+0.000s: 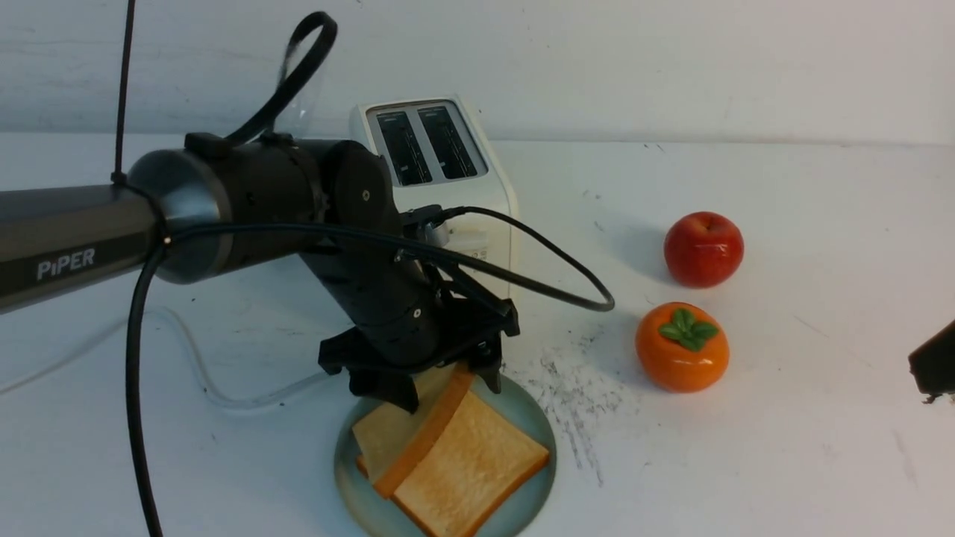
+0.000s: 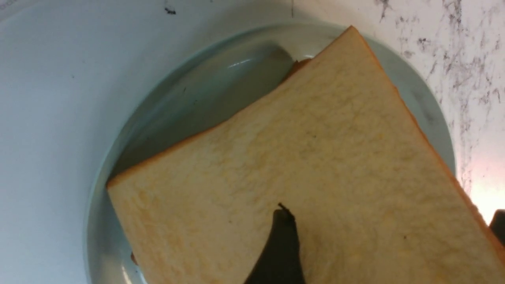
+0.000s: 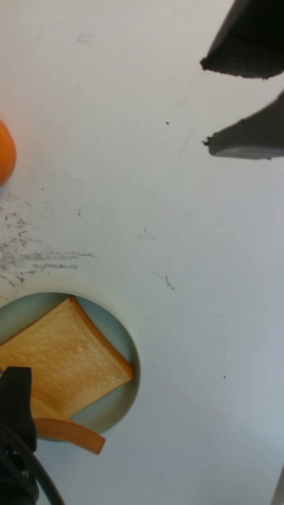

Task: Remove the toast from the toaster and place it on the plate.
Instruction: Use the left arm to put a slice of bread into the empty plate

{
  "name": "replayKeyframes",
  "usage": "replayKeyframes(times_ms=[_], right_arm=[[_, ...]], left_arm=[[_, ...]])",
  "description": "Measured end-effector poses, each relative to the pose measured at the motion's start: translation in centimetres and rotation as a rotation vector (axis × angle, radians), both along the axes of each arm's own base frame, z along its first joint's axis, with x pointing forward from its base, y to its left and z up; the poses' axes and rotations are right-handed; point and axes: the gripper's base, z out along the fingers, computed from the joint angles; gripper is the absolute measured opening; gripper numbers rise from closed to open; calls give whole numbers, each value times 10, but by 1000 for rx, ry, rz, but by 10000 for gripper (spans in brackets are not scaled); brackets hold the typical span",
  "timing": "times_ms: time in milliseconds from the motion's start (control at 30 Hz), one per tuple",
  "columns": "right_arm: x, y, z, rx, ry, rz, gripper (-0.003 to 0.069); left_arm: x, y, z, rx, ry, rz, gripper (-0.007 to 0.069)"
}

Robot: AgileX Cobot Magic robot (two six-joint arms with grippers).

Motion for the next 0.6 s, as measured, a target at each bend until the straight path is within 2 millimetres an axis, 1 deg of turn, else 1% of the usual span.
replayKeyframes(times_ms=[400,500,600], right_arm=[[0,0,0,6,1,1,239],[0,1,0,7,1,1,239],[0,1,0,7,1,1,239]], left_arm=[[-5,-2,0,-22,53,-20,613],[-6,-3,4,-17,80,-34,613],[-5,-6,23,-22,101,-62,612]])
